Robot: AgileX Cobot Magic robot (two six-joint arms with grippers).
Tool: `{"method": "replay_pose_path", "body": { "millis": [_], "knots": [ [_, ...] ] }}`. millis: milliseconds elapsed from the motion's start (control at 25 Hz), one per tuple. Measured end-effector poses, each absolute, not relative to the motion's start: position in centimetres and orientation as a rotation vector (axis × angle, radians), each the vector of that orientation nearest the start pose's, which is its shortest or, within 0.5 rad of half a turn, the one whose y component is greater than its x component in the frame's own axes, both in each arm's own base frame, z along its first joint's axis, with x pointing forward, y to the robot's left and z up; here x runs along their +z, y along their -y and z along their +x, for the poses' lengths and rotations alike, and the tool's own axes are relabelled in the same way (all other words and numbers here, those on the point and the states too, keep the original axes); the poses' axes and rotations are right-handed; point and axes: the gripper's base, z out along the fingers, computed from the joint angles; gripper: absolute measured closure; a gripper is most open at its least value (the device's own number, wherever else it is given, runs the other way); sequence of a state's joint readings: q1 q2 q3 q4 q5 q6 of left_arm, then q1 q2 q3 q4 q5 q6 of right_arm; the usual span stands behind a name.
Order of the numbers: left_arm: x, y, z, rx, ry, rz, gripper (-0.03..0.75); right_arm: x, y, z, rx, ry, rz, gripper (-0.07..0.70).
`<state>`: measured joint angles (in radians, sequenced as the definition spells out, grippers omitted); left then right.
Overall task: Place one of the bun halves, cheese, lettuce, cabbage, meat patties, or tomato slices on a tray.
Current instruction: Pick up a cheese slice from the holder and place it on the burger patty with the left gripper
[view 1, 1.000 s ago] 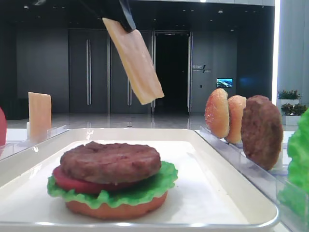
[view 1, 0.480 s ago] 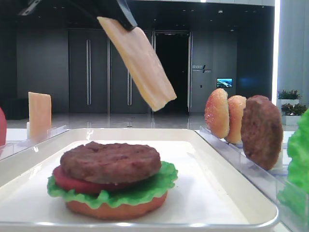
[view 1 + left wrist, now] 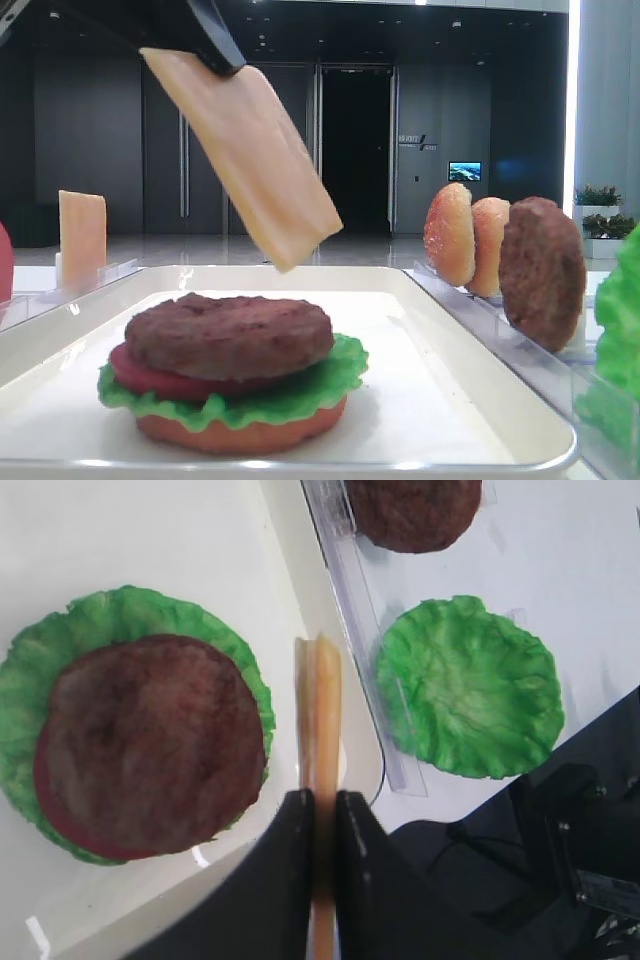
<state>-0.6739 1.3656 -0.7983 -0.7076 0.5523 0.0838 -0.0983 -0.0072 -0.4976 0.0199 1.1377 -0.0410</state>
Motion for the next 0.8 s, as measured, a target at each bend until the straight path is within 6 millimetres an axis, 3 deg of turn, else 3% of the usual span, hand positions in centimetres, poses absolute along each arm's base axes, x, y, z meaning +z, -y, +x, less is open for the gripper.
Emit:
{"method": "replay_pose_path", "body": {
  "millis": [320,800],
  "knots": [
    [23.2,18.8,18.2,-0.972,-2.597,0.327,0.687,27.0,-0.3,-0.9,-0.059,-2.116,0.059,0.097],
    [22.4,18.4,18.1,-0.938,-2.579,0.3,0.687,27.0,-0.3,-0.9,-0.059,-2.116,0.059,0.097]
  ]
}}
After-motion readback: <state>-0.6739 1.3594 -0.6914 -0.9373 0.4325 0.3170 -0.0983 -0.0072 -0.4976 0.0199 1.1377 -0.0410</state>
